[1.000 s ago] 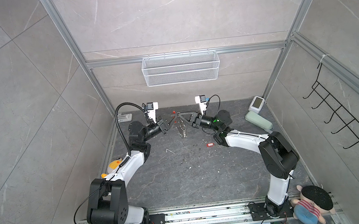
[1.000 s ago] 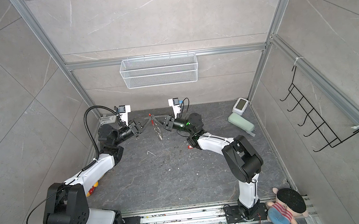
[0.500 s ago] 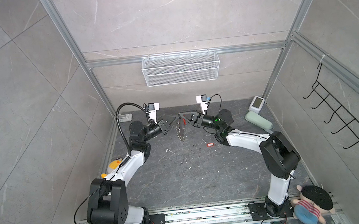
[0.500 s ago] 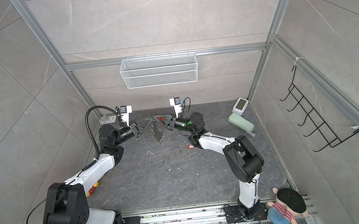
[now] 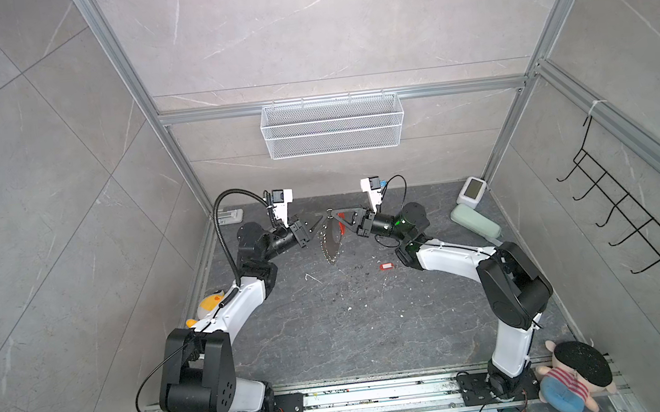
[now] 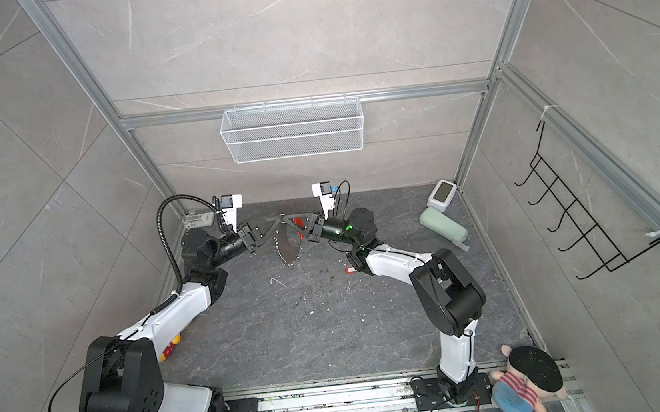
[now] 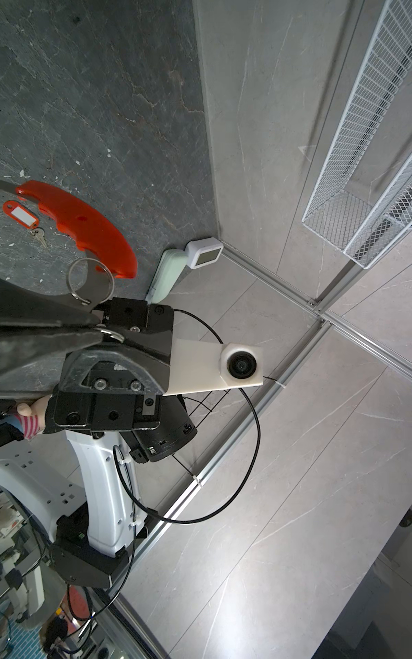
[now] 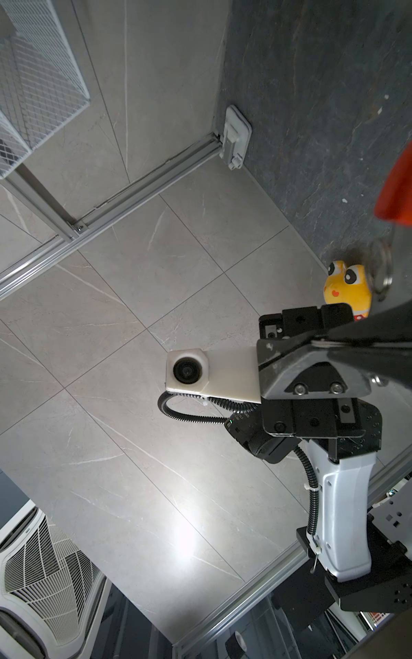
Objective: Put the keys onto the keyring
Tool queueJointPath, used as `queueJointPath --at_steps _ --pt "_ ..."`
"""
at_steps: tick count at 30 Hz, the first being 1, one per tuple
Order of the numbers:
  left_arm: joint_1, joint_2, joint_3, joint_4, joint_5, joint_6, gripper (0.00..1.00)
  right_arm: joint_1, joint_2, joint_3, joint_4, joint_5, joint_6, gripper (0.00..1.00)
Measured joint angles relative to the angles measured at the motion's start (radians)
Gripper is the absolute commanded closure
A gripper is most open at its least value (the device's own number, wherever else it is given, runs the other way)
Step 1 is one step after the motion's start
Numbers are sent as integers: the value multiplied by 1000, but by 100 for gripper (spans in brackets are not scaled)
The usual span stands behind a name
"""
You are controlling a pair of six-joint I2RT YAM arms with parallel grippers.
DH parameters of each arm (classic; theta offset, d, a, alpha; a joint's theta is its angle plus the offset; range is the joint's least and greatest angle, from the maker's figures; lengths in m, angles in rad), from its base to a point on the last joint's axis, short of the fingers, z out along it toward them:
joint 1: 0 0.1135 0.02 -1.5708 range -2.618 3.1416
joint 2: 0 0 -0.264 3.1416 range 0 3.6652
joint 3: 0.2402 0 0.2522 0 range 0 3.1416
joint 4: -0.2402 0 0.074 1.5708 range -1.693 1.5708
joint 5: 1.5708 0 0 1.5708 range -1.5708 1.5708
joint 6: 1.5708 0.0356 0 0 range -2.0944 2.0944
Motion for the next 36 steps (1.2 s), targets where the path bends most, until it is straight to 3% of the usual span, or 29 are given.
queueJointPath --at_steps 8,11,13,15,18,20,30,36 --pt "0 -2 0 -4 -2 -5 100 0 0 -5 1 11 -12 100" --pt "1 -2 2 -10 -3 -11 76 4 0 -5 4 29 -18 100" --pt "6 -2 6 -21 -6 -19 69 5 0 -5 9 45 -20 100" --pt "15 -5 7 -37 -17 -21 69 5 0 -5 18 58 -19 100" --pt "31 -30 7 -97 -58 -2 80 5 0 -3 46 73 -13 100" --pt "39 -48 7 -120 -77 16 82 5 4 4 68 80 -8 100" --pt "10 -33 7 -39 -81 -46 82 46 93 109 151 153 44 100" --pt "8 -52 7 -53 -85 -19 78 59 142 144 193 196 105 100"
